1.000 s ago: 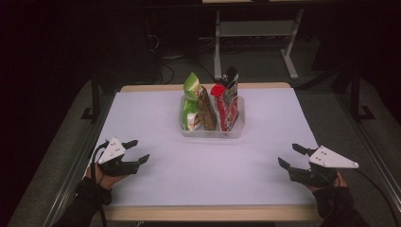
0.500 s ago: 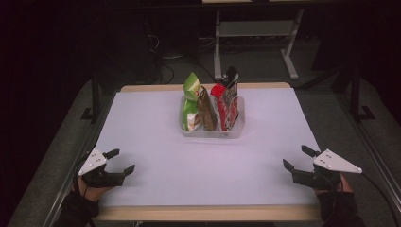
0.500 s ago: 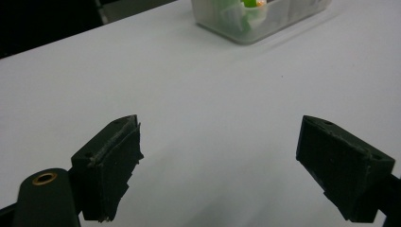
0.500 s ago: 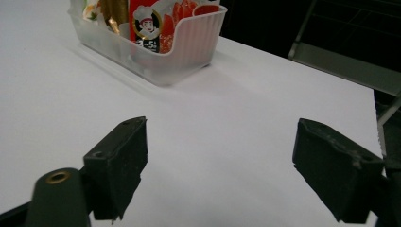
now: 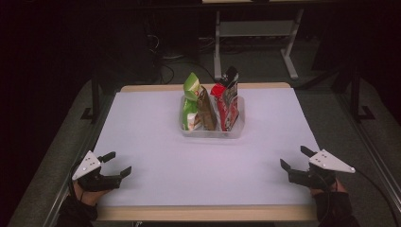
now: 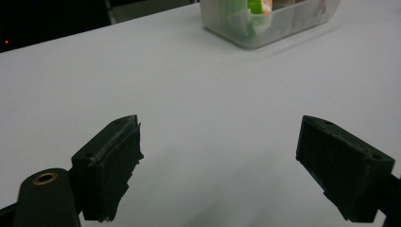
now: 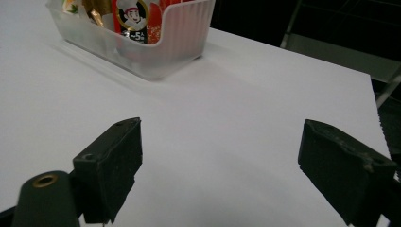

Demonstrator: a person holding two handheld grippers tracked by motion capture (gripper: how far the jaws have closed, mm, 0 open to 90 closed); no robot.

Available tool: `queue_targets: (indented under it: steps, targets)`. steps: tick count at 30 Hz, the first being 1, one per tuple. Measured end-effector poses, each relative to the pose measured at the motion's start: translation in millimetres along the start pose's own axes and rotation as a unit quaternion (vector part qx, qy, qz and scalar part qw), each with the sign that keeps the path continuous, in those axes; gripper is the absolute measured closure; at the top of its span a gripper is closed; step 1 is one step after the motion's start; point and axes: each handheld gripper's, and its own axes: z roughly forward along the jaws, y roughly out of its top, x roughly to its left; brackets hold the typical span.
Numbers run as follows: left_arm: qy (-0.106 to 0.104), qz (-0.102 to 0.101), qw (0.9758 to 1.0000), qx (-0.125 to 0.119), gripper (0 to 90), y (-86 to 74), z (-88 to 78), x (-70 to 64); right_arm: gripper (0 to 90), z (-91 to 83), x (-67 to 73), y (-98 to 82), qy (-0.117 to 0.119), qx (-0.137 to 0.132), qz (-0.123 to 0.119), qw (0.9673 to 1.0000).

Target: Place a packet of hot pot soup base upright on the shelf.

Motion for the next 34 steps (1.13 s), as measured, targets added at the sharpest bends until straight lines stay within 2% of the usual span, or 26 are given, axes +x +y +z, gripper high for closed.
queue_targets:
  steps: [3,5,11,21,28,34]
  targets:
    - [-0.002,-0.001,1.0000,0.001,13.8,-0.5,-0.2,-0.4,13.9,2.0,3.8,-0.1,-0.011,0.010,-0.011,0.9998]
    - [-0.002,-0.002,1.0000,0.000,13.7,-0.4,-0.4,-0.7,13.9,1.7,4.7,-0.5,-0.006,0.015,-0.009,0.9998]
    - [-0.005,0.003,1.0000,0.001,13.8,0.8,2.2,-1.6,13.9,-2.7,5.6,-1.0,-0.009,0.009,-0.005,0.9999]
    - [-0.005,-0.005,1.0000,0.007,13.8,0.9,8.2,0.1,13.9,0.2,2.6,-3.7,0.005,0.011,0.004,0.9999]
    - [-0.007,-0.007,0.9999,0.008,14.0,0.0,9.2,1.6,13.9,1.6,4.4,-3.5,0.017,0.012,0.002,0.9998]
    - [-0.008,-0.007,0.9999,0.007,14.0,0.7,11.6,1.0,13.9,-0.7,5.7,-3.2,0.012,0.014,-0.004,0.9998]
